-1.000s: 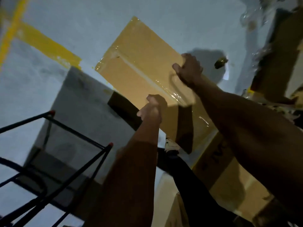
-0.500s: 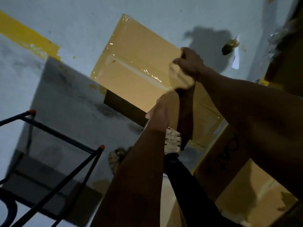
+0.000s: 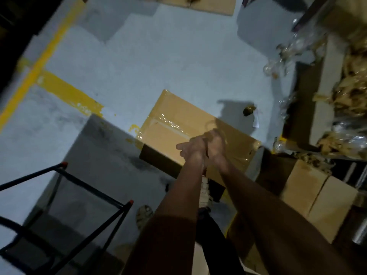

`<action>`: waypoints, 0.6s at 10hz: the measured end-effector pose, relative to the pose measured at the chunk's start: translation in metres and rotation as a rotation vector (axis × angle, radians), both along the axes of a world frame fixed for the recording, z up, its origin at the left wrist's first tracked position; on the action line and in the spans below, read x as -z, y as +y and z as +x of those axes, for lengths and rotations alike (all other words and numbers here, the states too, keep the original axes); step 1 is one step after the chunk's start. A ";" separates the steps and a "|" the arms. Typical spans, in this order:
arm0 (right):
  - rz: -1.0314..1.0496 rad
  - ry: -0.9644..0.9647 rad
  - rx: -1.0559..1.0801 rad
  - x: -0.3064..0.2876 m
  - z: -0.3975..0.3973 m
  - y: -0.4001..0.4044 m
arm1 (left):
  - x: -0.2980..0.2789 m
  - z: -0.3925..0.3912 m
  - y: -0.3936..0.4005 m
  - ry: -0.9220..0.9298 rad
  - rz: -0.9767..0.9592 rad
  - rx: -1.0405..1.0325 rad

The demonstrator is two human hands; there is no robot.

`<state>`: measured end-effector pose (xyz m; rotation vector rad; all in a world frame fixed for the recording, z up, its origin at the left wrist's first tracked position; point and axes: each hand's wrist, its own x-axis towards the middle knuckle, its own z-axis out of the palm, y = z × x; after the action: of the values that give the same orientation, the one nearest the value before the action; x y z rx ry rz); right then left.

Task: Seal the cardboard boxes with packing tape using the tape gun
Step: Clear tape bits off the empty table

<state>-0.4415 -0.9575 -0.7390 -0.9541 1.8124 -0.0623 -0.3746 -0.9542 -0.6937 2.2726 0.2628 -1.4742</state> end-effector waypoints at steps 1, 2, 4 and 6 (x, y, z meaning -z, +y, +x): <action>-0.076 -0.033 0.071 -0.072 0.010 0.035 | -0.075 0.019 0.031 0.015 -0.130 0.010; -0.143 -0.131 0.182 -0.140 0.019 0.062 | -0.143 0.037 0.069 -0.010 -0.201 0.036; -0.322 -0.291 0.286 -0.252 0.028 0.123 | -0.291 0.074 0.153 -0.173 -0.497 0.166; -0.442 -0.445 0.181 -0.410 0.076 0.182 | -0.382 0.139 0.258 -0.328 -0.757 0.165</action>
<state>-0.3653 -0.7752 -0.3287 -0.9785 1.4847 -0.7558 -0.2351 -0.6965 -0.3119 1.8700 -0.5088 -0.9957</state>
